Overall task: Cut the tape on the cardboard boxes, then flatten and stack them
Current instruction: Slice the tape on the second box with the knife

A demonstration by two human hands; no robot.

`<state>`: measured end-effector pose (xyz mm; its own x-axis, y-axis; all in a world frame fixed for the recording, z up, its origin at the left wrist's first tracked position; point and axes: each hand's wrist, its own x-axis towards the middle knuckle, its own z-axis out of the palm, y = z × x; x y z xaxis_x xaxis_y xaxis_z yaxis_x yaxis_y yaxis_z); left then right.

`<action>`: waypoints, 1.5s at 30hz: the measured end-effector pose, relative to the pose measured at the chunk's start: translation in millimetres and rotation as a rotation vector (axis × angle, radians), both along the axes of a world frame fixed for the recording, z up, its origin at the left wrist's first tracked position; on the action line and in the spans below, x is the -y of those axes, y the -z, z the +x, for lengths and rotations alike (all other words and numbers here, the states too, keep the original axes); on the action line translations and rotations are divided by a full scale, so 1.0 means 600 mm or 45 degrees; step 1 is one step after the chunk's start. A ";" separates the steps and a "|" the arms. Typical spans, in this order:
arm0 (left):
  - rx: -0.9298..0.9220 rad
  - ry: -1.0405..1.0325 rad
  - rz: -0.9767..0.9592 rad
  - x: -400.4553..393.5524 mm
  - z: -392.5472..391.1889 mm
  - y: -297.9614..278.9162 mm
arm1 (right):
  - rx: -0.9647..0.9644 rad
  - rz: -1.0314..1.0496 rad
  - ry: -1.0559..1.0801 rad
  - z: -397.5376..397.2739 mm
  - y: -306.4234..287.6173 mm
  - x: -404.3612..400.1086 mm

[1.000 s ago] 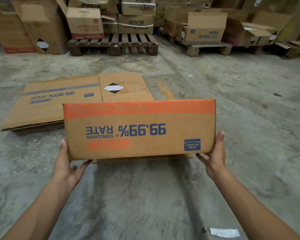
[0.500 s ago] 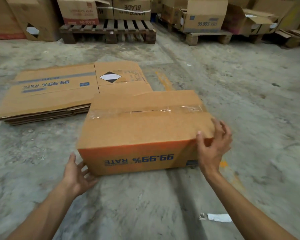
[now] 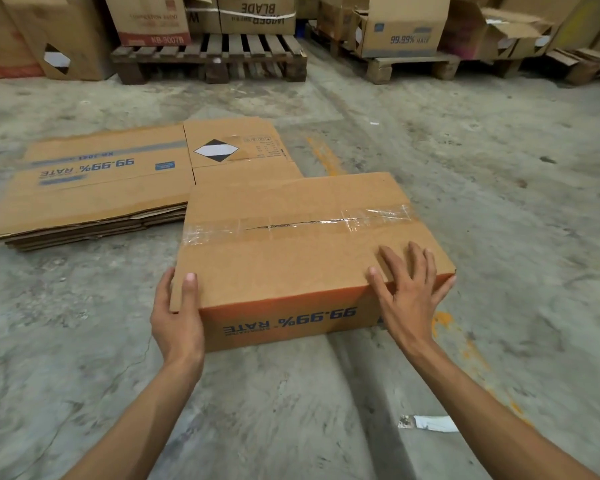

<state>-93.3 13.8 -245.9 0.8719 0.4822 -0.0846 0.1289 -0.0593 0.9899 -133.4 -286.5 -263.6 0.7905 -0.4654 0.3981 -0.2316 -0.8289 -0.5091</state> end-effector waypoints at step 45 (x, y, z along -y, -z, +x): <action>0.087 0.300 0.640 0.034 -0.027 0.006 | -0.282 0.217 -0.786 0.068 -0.108 -0.128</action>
